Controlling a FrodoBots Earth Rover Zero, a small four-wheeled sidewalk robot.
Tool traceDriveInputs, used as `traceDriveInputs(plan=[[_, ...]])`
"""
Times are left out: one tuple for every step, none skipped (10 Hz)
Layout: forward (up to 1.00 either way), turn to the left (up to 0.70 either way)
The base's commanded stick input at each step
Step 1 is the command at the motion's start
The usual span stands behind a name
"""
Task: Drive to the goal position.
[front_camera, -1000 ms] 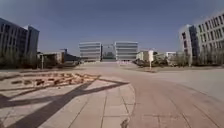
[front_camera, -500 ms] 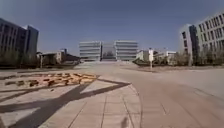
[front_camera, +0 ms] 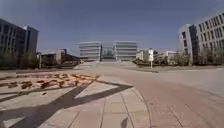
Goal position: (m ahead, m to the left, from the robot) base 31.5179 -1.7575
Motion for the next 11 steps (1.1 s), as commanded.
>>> traceDriveInputs(plan=[[0.70,0.00],[0.70,0.00],[0.70,0.00],[0.70,0.00],[0.70,0.00],[0.70,0.00],[0.70,0.00],[0.70,0.00],[0.70,0.00],[0.70,0.00],[0.70,0.00]])
